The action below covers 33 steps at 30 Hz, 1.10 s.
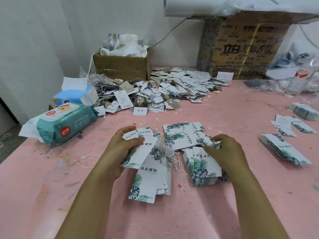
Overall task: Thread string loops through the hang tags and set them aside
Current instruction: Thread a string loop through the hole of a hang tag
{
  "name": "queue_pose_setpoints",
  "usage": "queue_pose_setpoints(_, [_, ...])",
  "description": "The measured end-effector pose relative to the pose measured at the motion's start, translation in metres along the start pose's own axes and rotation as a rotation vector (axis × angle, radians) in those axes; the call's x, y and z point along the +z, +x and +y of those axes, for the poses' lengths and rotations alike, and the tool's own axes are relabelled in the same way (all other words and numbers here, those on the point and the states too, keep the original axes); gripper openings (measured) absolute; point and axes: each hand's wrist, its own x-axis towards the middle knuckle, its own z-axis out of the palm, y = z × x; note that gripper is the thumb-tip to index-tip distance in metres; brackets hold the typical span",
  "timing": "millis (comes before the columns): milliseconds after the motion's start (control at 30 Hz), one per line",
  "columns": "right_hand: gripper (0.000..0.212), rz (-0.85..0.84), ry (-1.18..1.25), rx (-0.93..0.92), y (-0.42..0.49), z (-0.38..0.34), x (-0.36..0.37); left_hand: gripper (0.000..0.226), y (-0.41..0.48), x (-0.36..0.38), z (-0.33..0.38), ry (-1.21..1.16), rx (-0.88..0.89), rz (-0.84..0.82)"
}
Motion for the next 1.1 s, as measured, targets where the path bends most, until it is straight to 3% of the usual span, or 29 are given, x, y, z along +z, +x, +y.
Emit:
queue_pose_setpoints(167, [0.006, -0.009, 0.402, -0.045, 0.000, -0.005, 0.000, 0.031, 0.004, -0.003, 0.002, -0.083, 0.017, 0.059])
queue_pose_setpoints(333, [0.014, -0.165, 0.681, -0.073, -0.007, -0.018, 0.003, 0.031, 0.002, 0.003, -0.003, -0.002, 0.073, 0.015])
queue_pose_setpoints(433, [0.009, -0.292, 0.792, -0.047, -0.012, -0.026, 0.007, 0.036, -0.001, 0.012, -0.009, 0.074, 0.152, -0.016])
queue_pose_setpoints(633, [0.026, -0.370, 0.854, -0.061, -0.020, -0.036, 0.016, 0.041, -0.008, 0.028, -0.017, 0.231, 0.258, -0.108])
queue_pose_setpoints(767, [0.019, -0.303, 0.766, -0.118, -0.022, -0.038, 0.019, 0.039, -0.011, 0.036, -0.021, 0.222, 0.271, -0.207])
queue_pose_setpoints(967, [0.026, -0.171, 0.495, -0.328, -0.022, -0.034, 0.028, 0.043, -0.010, 0.038, -0.027, 0.285, 0.318, -0.246])
queue_pose_setpoints(1100, [0.027, -0.203, 0.544, -0.303, -0.025, -0.036, 0.029, 0.048, -0.011, 0.038, -0.028, 0.283, 0.312, -0.270])
